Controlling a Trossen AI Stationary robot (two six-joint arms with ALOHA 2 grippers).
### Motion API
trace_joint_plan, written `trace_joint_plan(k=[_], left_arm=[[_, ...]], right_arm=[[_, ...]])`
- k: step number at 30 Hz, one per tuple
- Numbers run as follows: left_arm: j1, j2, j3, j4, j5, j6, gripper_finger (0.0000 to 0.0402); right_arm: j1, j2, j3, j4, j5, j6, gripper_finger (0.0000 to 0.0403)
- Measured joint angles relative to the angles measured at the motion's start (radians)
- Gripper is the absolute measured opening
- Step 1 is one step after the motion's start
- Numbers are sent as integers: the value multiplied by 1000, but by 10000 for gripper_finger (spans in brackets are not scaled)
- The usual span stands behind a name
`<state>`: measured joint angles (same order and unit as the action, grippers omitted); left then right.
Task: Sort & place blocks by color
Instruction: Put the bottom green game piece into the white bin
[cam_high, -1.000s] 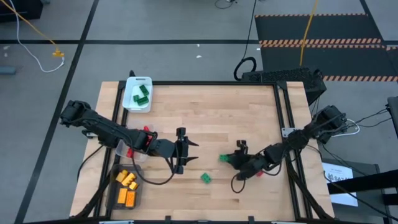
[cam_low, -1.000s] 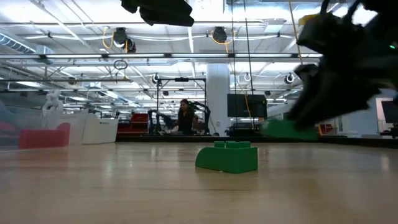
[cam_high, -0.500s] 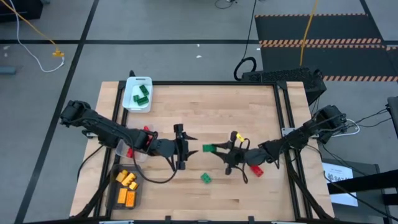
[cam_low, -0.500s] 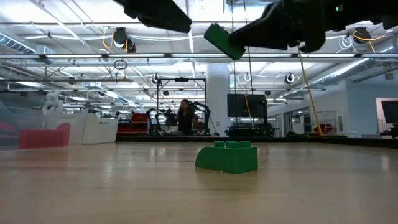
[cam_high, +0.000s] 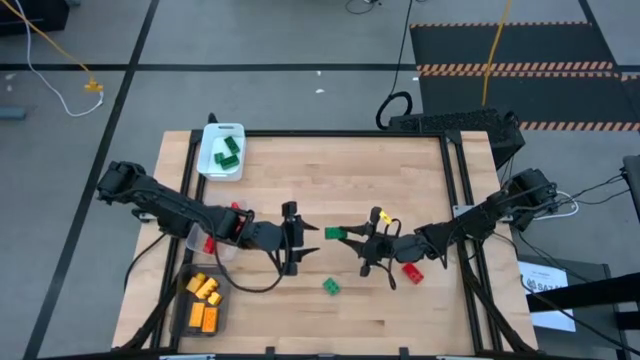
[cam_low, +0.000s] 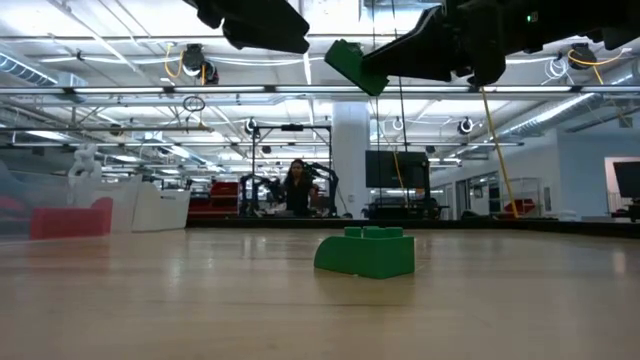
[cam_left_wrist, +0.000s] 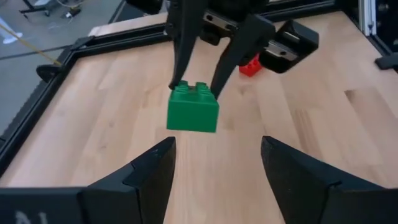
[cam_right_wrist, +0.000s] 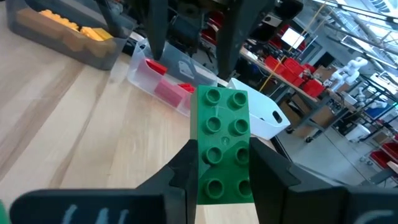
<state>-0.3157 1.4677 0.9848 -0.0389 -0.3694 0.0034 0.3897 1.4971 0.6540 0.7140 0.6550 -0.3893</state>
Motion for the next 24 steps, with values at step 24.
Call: trace_joint_plan(k=[24], left_arm=[[48, 71, 0, 177, 3, -9, 336]], right_arm=[[-29, 0, 0, 56, -32, -12, 86]])
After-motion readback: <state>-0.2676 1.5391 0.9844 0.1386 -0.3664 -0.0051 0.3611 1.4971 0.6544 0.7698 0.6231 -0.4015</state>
